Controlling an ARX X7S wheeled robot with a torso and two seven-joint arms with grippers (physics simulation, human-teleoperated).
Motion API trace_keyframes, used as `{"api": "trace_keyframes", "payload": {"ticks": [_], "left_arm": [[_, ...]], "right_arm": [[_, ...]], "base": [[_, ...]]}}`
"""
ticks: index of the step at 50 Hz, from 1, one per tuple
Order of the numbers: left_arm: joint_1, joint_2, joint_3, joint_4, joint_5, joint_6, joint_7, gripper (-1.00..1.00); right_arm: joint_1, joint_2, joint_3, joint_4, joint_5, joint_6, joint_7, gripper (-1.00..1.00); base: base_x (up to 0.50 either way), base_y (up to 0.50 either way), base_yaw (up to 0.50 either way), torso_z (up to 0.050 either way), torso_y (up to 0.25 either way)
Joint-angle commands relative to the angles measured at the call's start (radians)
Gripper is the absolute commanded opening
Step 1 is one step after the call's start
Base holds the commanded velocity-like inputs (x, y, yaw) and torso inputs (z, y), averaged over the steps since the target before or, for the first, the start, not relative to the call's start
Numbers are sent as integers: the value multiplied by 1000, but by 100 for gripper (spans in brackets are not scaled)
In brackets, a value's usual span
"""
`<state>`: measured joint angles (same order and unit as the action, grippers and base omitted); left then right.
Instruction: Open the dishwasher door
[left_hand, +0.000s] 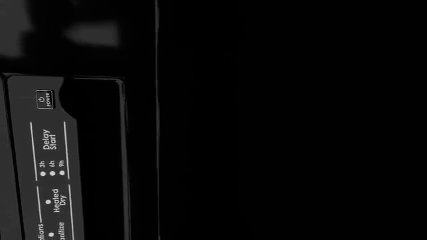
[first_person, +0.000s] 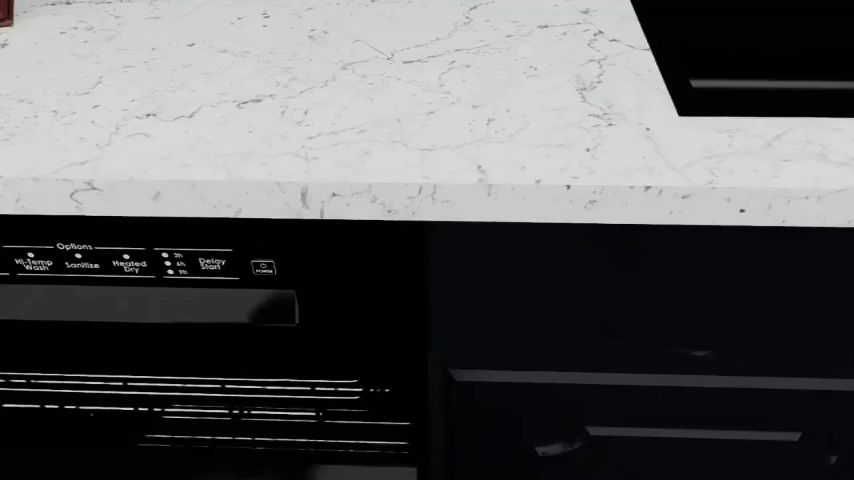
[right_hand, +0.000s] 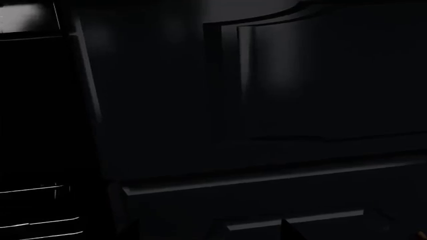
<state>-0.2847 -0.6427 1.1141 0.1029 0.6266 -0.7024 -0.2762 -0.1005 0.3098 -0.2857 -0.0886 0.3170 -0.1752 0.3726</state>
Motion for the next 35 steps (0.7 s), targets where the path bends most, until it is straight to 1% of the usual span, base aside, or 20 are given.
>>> {"api": "trace_keyframes", "payload": {"ticks": [1, 9, 17, 19, 28, 32, 35], "left_arm": [[72, -7, 38, 81, -66, -30, -7, -100], [134, -18, 40, 139, -55, -67, -29, -100], [176, -11, 37, 131, -72, -54, -63, -100], [188, -16, 38, 160, -65, -73, -60, -100], [234, -17, 49, 176, -62, -70, -89, -100], [276, -23, 47, 223, -58, -99, -101, -100], [292, -21, 50, 211, -62, -88, -119, -100]], "right_arm": [[3, 3, -1, -3, 4, 1, 3, 100], [7, 5, -1, 0, 8, -3, 1, 100], [6, 8, -4, -7, 7, 2, 6, 100], [5, 10, -2, -8, 8, 1, 7, 100], [1, 9, 0, 5, 10, -15, 8, 100], [-5, 12, 4, 1, 13, -18, 11, 100], [-5, 13, 4, 1, 14, -17, 13, 100]], "base": [[0, 0, 0, 0, 0], [0, 0, -1, 0, 0], [0, 0, -2, 0, 0], [0, -2, 0, 0, 0], [0, -1, -2, 0, 0], [0, -1, -2, 0, 0], [0, 0, -2, 0, 0]]}}
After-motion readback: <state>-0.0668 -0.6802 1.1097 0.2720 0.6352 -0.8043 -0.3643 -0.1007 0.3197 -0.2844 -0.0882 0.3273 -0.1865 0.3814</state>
